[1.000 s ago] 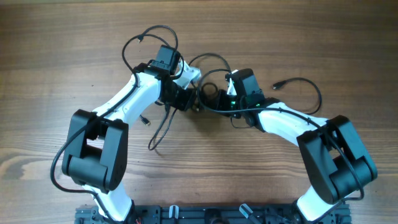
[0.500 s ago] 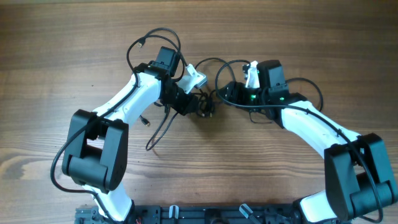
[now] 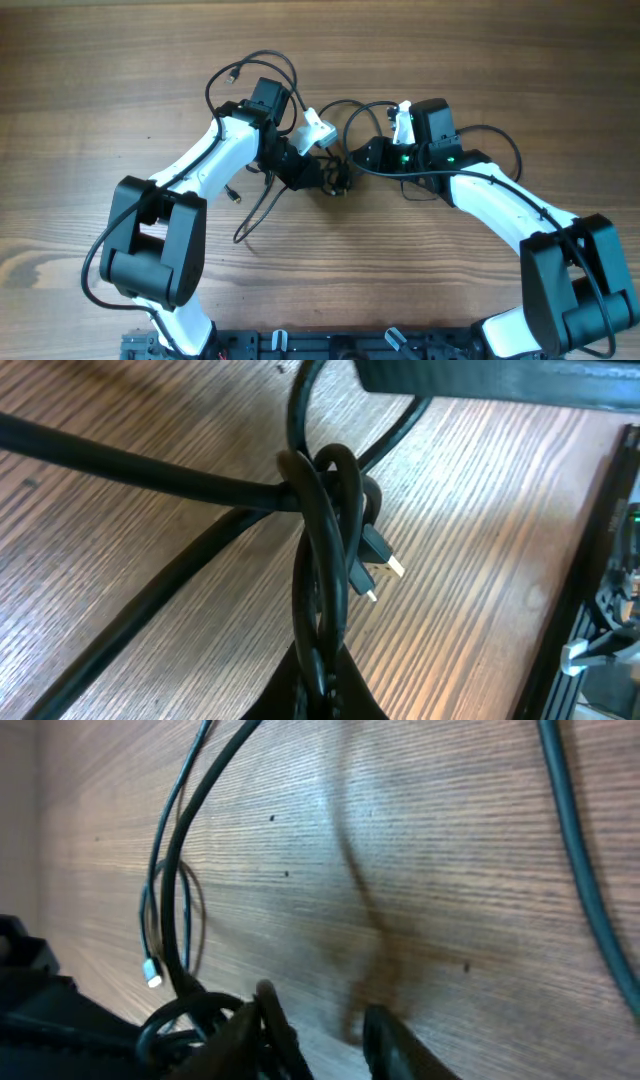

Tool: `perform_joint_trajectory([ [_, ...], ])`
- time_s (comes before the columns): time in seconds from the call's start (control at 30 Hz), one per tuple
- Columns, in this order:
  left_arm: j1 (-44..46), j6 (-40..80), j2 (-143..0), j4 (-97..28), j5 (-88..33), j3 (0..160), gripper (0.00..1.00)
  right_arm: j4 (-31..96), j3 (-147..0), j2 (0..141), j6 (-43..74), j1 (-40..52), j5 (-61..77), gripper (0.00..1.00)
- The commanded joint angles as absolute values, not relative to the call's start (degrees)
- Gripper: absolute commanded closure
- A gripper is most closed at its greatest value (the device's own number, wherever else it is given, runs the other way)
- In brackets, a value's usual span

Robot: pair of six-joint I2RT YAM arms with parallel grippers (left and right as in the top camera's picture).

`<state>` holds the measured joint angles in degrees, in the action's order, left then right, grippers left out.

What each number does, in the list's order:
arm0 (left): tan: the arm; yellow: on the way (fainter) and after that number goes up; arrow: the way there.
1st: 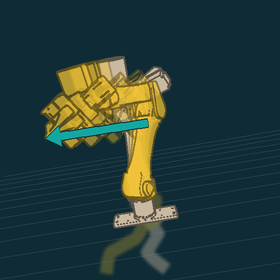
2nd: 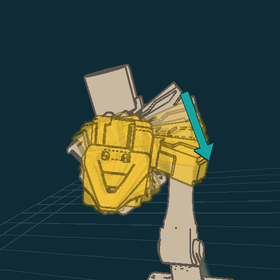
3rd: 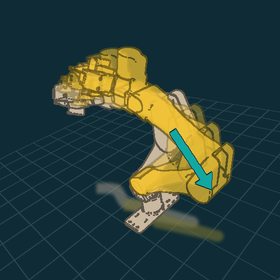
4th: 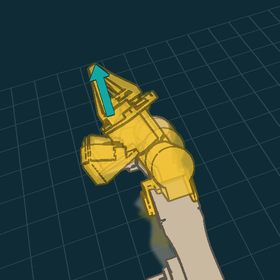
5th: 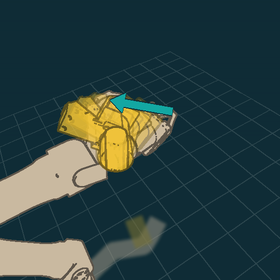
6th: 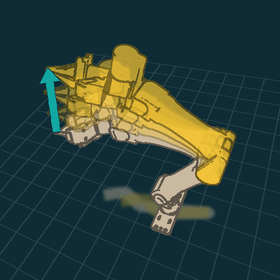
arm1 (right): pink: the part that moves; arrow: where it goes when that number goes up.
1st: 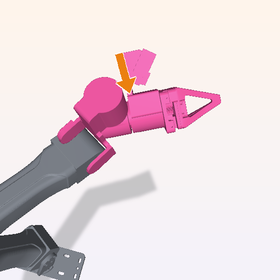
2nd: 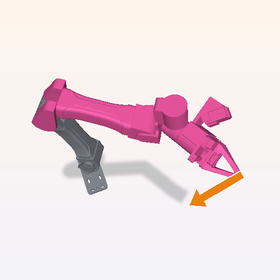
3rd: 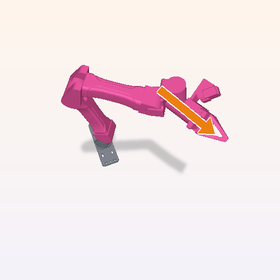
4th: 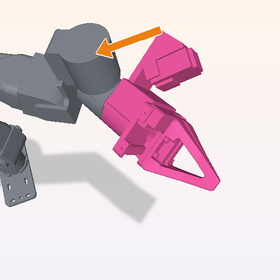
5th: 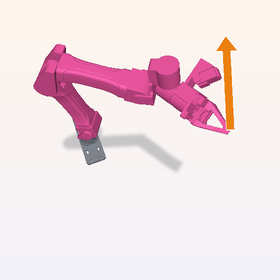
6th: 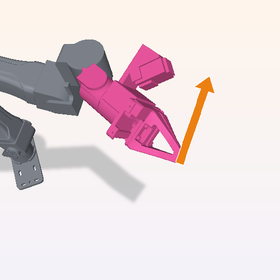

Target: Untangle cables

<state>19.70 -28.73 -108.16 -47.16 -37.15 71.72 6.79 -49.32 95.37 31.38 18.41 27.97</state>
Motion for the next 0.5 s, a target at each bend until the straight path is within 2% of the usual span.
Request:
perform_joint_trajectory([
  [0.0,19.7,-31.5,-107.4,-47.3,-40.5,71.6,0.96,6.7,-49.8,95.3,29.8,18.7,24.2,0.71],
  [0.07,19.7,-31.5,-107.4,-47.3,-40.5,71.6,0.96,6.7,-49.8,95.3,29.8,18.7,22.7,0.78],
  [0.13,19.7,-31.5,-107.4,-47.2,-40.5,71.6,0.96,6.4,-49.8,95.3,30.2,18.7,20.6,0.93],
  [0.17,19.7,-31.5,-107.4,-47.2,-40.5,71.6,0.96,5.7,-49.8,95.3,30.2,18.7,20.3,0.96],
  [0.47,19.7,-31.5,-107.4,-47.4,-40.5,71.6,0.96,-2.9,-49.8,95.3,41.1,18.6,19.4,0.96],
])
